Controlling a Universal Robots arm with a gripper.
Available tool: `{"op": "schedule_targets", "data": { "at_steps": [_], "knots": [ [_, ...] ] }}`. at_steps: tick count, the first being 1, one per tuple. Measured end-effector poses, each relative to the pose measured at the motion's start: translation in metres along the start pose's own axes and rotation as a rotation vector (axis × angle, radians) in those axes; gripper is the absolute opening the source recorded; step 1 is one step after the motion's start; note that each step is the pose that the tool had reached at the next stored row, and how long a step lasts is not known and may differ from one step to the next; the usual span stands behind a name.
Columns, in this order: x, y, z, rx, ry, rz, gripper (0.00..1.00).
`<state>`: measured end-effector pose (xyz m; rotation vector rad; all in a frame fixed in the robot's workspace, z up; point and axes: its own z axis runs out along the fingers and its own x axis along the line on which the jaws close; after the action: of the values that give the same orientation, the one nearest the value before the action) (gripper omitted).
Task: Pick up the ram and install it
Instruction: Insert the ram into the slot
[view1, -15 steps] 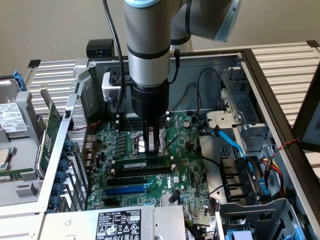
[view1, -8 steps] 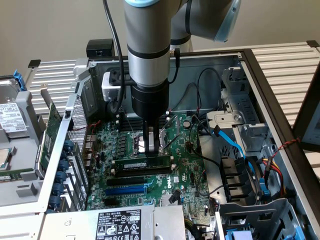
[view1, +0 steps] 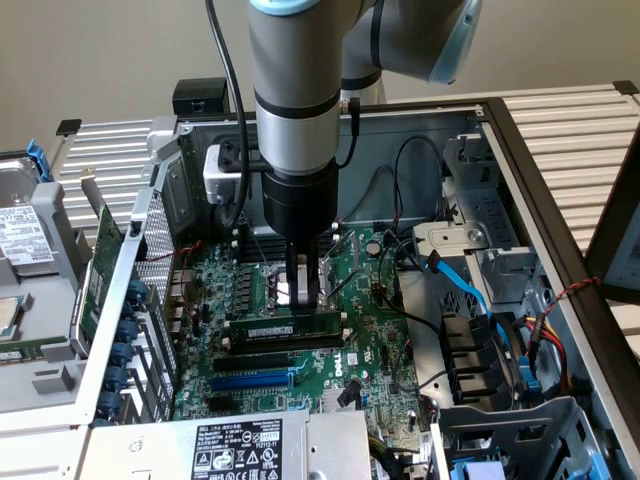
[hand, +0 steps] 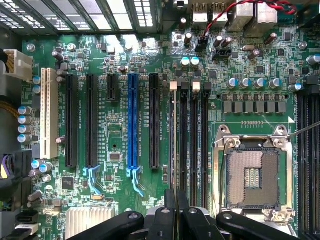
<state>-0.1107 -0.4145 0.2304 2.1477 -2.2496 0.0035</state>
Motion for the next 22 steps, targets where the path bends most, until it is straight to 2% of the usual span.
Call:
{"op": "schedule_targets", "data": {
  "at_steps": [22],
  "knots": [
    [-0.0003,0.0021,0.0028,0.0000,0.0000,0.000,0.13]
  ]
}}
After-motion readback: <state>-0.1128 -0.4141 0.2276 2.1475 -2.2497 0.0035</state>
